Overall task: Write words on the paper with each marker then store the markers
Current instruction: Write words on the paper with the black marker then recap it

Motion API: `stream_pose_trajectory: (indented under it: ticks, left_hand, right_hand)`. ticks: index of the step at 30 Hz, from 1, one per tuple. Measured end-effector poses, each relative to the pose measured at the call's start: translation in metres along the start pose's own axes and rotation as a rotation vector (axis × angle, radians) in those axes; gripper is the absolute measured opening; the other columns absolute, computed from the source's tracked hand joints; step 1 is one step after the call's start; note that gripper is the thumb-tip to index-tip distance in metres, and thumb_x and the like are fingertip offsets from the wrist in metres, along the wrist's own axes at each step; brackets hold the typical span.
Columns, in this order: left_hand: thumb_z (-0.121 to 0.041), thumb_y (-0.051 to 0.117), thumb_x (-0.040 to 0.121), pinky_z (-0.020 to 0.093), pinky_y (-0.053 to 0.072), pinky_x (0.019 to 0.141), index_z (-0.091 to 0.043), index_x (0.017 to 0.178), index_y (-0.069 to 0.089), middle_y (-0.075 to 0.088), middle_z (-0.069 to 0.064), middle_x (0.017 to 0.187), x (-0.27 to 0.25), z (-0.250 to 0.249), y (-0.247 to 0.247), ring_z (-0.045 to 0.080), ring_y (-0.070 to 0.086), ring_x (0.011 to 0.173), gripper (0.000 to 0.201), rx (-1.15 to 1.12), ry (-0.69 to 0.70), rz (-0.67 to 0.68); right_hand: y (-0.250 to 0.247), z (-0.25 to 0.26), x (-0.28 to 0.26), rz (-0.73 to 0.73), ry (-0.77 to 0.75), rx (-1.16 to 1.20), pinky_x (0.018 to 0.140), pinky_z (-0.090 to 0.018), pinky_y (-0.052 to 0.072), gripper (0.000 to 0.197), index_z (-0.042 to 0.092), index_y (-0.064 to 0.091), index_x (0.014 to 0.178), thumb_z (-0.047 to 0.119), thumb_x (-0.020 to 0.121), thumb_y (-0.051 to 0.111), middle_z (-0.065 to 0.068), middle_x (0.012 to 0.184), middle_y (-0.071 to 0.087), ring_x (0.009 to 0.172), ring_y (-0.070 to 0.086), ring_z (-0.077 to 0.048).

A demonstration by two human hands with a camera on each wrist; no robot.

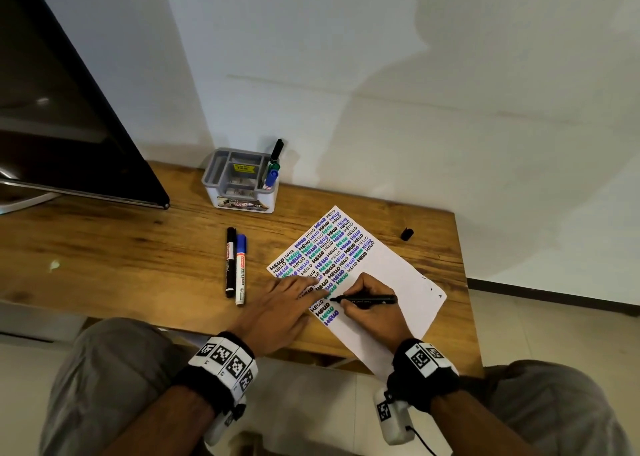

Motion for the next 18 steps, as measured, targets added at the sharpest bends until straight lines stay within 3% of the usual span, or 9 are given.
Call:
stream_pose_trajectory:
  ticks: [10, 15, 18]
  left_hand:
    - [-0.039, 0.053, 0.095, 0.037, 0.044, 0.100, -0.037, 0.138, 0.044, 0.046, -0.008, 0.147, 0.005, -0.003, 0.000, 0.016, 0.045, 0.129, 0.044, 0.011, -0.043, -0.017]
    - [-0.038, 0.043, 0.099, 0.037, 0.044, 0.098, -0.038, 0.133, 0.049, 0.049, -0.007, 0.145, 0.008, -0.006, -0.001, 0.016, 0.047, 0.128, 0.035, -0.008, -0.078, -0.035]
    - [-0.037, 0.052, 0.097, 0.037, 0.045, 0.095, -0.036, 0.128, 0.054, 0.053, -0.006, 0.140, 0.011, -0.009, -0.002, 0.017, 0.050, 0.124, 0.031, -0.003, -0.106, -0.047]
  right_hand:
    - [0.002, 0.008, -0.002, -0.002, -0.063, -0.024, 0.088, -0.019, 0.057, 0.030, 0.029, 0.061, 0.094, 0.009, 0.084, 0.080, 0.016, 0.109, 0.071, 0.108, 0.068, -0.002]
    - [0.002, 0.006, -0.002, -0.011, -0.039, -0.037, 0.087, -0.014, 0.054, 0.022, 0.020, 0.064, 0.093, 0.010, 0.083, 0.081, 0.019, 0.107, 0.069, 0.107, 0.067, 0.002]
    - [0.002, 0.007, -0.002, -0.003, -0.040, -0.053, 0.087, -0.011, 0.052, 0.023, 0.019, 0.064, 0.094, 0.009, 0.083, 0.081, 0.021, 0.107, 0.068, 0.106, 0.065, 0.006]
Point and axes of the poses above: each hand's wrist, its own x-axis towards the middle knuckle, its own y-axis out of the palm, z = x × y, the point moved 1 cm from there along x, towards the middle knuckle
